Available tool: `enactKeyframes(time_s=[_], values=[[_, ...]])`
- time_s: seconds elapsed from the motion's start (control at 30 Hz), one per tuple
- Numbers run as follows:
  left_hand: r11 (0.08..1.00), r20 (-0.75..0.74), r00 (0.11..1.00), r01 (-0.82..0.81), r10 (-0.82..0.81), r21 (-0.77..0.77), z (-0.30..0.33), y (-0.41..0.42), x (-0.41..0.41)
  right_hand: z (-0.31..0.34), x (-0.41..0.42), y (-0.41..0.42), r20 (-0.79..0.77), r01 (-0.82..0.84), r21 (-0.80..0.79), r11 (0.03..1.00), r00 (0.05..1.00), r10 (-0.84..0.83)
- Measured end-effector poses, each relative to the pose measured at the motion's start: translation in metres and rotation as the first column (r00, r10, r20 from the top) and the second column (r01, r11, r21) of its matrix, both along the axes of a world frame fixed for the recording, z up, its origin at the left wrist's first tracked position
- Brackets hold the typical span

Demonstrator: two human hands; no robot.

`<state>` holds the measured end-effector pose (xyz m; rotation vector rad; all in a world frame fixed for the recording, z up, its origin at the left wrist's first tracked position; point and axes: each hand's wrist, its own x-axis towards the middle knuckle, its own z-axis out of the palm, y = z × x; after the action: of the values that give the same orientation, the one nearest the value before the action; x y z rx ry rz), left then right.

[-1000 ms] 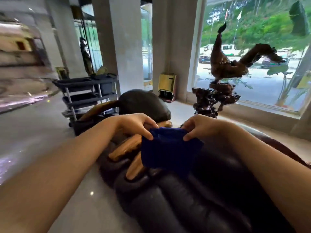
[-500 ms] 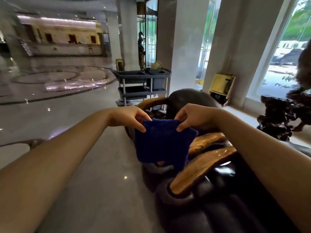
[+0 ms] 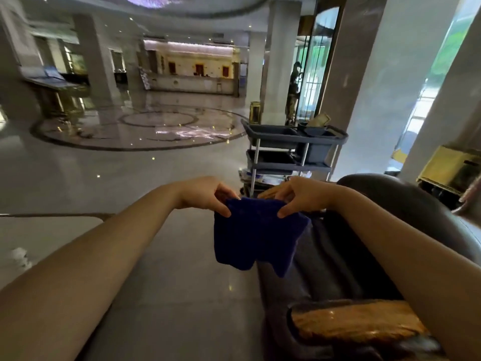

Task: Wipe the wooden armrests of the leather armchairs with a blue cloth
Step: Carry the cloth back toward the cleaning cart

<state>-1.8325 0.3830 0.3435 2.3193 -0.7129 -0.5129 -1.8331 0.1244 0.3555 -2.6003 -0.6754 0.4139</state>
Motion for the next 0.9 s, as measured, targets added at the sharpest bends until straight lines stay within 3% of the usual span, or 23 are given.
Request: enactKeyframes(time_s=[0.2, 0.63, 0.9], values=[[0.999, 0.042, 0.998, -0.054, 0.054, -0.002, -0.016, 0.048, 0.128, -0.013, 0.132, 0.049, 0.021, 0.01, 0.026, 1.0, 1.0, -0.01], [0.999, 0.115, 0.993, -0.029, 0.032, -0.026, 0.019, 0.107, 0.424, 0.012, 0.413, 0.118, 0.092, 0.109, 0.08, 0.991, 0.989, -0.116], [0.999, 0.108, 0.993, -0.045, 0.047, -0.026, -0.007, 0.117, 0.603, -0.009, 0.597, 0.127, 0.109, 0.087, -0.011, 0.996, 0.99, -0.085]])
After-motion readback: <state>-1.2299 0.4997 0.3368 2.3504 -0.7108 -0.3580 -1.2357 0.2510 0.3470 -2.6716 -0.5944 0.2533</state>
